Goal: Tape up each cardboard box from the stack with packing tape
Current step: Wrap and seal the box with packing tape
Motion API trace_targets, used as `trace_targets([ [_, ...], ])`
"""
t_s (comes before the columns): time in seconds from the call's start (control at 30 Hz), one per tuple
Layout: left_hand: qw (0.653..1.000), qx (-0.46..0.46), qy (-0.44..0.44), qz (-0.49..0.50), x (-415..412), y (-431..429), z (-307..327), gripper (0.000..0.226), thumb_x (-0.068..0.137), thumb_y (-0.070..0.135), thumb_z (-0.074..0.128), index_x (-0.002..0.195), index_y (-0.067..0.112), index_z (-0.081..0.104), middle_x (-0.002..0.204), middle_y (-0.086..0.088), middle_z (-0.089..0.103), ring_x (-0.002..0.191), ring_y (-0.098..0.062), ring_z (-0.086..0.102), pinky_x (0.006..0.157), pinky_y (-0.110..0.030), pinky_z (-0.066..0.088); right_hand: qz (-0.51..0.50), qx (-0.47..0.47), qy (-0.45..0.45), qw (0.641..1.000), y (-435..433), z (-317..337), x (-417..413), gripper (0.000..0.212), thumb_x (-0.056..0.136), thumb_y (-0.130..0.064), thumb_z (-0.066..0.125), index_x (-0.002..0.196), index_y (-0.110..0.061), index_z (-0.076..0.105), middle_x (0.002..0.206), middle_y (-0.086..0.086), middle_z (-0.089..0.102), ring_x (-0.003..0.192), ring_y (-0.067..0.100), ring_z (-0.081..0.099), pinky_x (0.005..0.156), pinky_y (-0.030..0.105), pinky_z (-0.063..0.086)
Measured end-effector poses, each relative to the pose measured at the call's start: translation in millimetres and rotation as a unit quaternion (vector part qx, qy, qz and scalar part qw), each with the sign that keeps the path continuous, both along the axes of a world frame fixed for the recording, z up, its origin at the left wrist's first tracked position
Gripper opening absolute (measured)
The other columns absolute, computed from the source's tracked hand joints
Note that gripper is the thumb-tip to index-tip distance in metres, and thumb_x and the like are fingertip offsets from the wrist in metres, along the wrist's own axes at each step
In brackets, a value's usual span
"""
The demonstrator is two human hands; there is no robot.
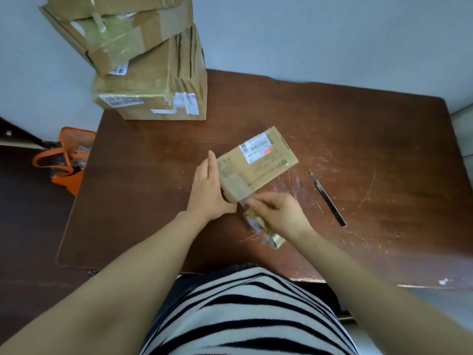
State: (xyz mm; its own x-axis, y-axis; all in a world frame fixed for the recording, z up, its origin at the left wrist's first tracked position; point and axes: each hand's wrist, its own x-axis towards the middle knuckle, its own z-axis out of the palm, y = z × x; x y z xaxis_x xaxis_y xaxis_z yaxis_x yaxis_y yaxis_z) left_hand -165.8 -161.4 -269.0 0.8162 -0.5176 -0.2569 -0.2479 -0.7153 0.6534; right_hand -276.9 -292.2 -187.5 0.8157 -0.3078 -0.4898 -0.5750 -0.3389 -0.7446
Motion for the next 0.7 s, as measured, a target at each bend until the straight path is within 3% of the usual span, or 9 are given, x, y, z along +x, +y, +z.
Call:
trace_targets([
  [0.07,1.0,0.023,-0.004,-0.02,-2,-2,0,0.145,0.054,0.042,0.09,0.151,0.008,-0.013,0.157,-0.01,0.005,0.144,-0.021,0.003,0.116,-0.028,0.008,-0.004,-0.025,0.047,0.999,0,-6,-7,0.014,0.091,-0.038,0.062,0.08,-0.041,0.07,0.072,-0.006,0.073,0.066,0.011,0.068,0.071,0.031,0.057],
  [0.17,0.998,0.058,-0.005,-0.03,-3,-2,-1,0.142,0.056,0.05,0.087,0.152,0.012,-0.011,0.157,-0.006,0.003,0.144,-0.021,0.002,0.118,-0.033,0.012,0.072,-0.041,0.134,0.987,-2,-12,1,0.019,0.094,-0.041,0.055,0.079,-0.047,0.066,0.048,-0.006,0.064,0.043,0.001,0.057,0.055,0.021,0.049],
  [0.23,0.996,0.076,-0.006,-0.043,-1,-2,0,0.14,0.058,0.051,0.085,0.152,0.013,-0.012,0.157,-0.006,0.002,0.145,-0.023,0.002,0.119,-0.035,0.013,0.081,-0.046,0.163,0.982,-4,-16,8,0.02,0.094,-0.041,0.053,0.086,-0.041,0.072,0.047,-0.007,0.062,0.036,-0.002,0.049,0.048,0.017,0.039],
  [0.3,0.994,0.094,-0.006,-0.054,-1,-3,4,0.14,0.06,0.052,0.084,0.151,0.012,-0.014,0.157,-0.008,0.0,0.145,-0.025,0.001,0.12,-0.037,0.011,0.071,-0.055,0.181,0.979,-8,-23,17,0.023,0.092,-0.033,0.054,0.09,-0.027,0.076,0.061,-0.004,0.068,0.039,-0.003,0.052,0.045,0.014,0.038],
  [0.4,0.985,0.149,-0.007,-0.082,1,-5,8,0.142,0.061,0.054,0.083,0.149,0.009,-0.02,0.157,-0.012,-0.008,0.145,-0.029,-0.008,0.12,-0.044,-0.003,0.067,-0.064,0.205,0.974,-7,-29,31,0.022,0.086,-0.026,0.057,0.092,-0.017,0.076,0.08,-0.001,0.074,0.057,0.002,0.059,0.06,0.023,0.05],
  [0.5,0.961,0.234,-0.009,-0.146,5,-5,15,0.147,0.06,0.052,0.082,0.144,0.007,-0.03,0.15,-0.015,-0.037,0.139,-0.029,-0.034,0.112,-0.046,-0.02,0.07,-0.063,0.215,0.972,-7,-27,39,0.017,0.087,-0.019,0.056,0.076,-0.012,0.067,0.064,0.001,0.066,0.053,0.007,0.054,0.053,0.023,0.042],
  [0.6,0.961,0.199,-0.01,-0.191,9,-9,26,0.123,0.074,0.044,0.067,0.146,0.009,-0.027,0.149,-0.013,-0.04,0.137,-0.024,-0.038,0.112,-0.044,-0.023,0.068,-0.059,0.212,0.973,-8,-25,42,0.016,0.088,-0.018,0.055,0.078,-0.01,0.064,0.07,0.003,0.061,0.067,0.017,0.057,0.058,0.025,0.042],
  [0.7,0.982,0.066,-0.121,-0.13,6,-19,26,0.076,0.089,0.04,0.029,0.152,0.005,0.007,0.161,-0.011,-0.003,0.148,-0.021,-0.006,0.114,-0.031,-0.015,0.056,-0.048,0.207,0.976,-8,-24,42,0.017,0.088,-0.015,0.057,0.094,-0.005,0.069,0.082,0.006,0.063,0.071,0.017,0.057,0.062,0.026,0.044],
])
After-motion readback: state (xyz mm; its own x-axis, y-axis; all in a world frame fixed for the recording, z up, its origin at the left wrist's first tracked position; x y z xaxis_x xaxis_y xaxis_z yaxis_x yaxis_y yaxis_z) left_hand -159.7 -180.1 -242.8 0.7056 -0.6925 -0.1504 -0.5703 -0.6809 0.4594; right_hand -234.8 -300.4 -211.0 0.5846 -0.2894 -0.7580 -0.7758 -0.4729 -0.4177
